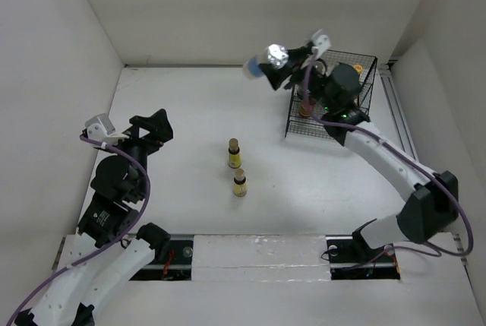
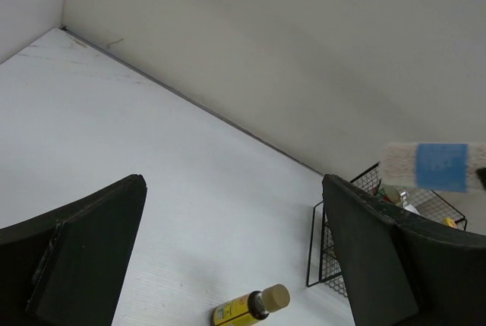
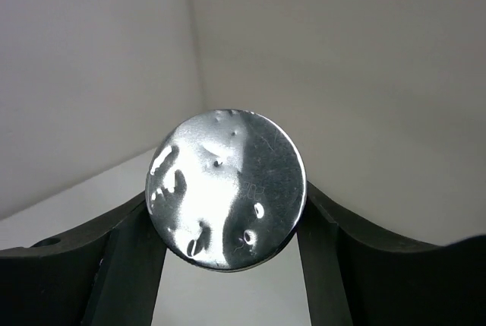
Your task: Organize the condiment bottles
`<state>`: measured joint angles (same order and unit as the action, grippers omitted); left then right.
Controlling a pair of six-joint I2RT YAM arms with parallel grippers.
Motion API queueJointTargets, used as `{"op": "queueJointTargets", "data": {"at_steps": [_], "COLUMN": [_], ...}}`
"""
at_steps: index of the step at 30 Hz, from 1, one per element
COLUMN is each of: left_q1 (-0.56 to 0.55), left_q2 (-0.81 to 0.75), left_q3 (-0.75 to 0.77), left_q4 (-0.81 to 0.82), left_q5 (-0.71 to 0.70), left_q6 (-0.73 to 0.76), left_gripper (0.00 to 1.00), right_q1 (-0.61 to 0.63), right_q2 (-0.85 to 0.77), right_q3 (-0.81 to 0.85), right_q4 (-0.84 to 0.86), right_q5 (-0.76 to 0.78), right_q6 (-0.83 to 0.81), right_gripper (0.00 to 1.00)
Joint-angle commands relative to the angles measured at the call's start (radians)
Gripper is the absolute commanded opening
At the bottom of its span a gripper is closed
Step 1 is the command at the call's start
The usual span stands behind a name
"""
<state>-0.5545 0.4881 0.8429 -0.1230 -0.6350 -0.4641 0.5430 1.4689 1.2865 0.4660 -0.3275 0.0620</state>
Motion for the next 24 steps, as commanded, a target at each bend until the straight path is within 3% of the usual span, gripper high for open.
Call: {"op": "queueJointTargets", "data": {"at_steps": [1,5,11,17,24], "left_q1": [0.001,0.001,0.001,0.001,0.001], "left_q2": [0.024,0.033,0.044,0.055,0.064], "left_q3": [0.007,0.007,0.007,0.007,0.007], "left_q4": [0.039,0.039,0.039,0.039,0.039], "left_q5": [0.031,0.041,0.051,0.060,0.060], "left_q6": [0.008,0.008,0.008,0.008,0.008], "left_gripper": [0.98,0.98,0.98,0.98,0.98], "right_q1": [-0.098,-0.225,-0.396,-0.475,-0.517], "right_q2": [-0.131,-0.250,-0.361,-0.361,-0.228], "right_q3": [-0.123,-0.234,-0.341,-0.351,-0.293], "right_q4": [0.071,0.008,-0.001,-0.026,-0.026], "right_q5": [0.111,0.255,0.249,0.262,0.245], "right_q6": [0.056,0.068,0.113,0.124,0.114], "right_gripper": [0.47,0.47,0.47,0.47,0.47]}}
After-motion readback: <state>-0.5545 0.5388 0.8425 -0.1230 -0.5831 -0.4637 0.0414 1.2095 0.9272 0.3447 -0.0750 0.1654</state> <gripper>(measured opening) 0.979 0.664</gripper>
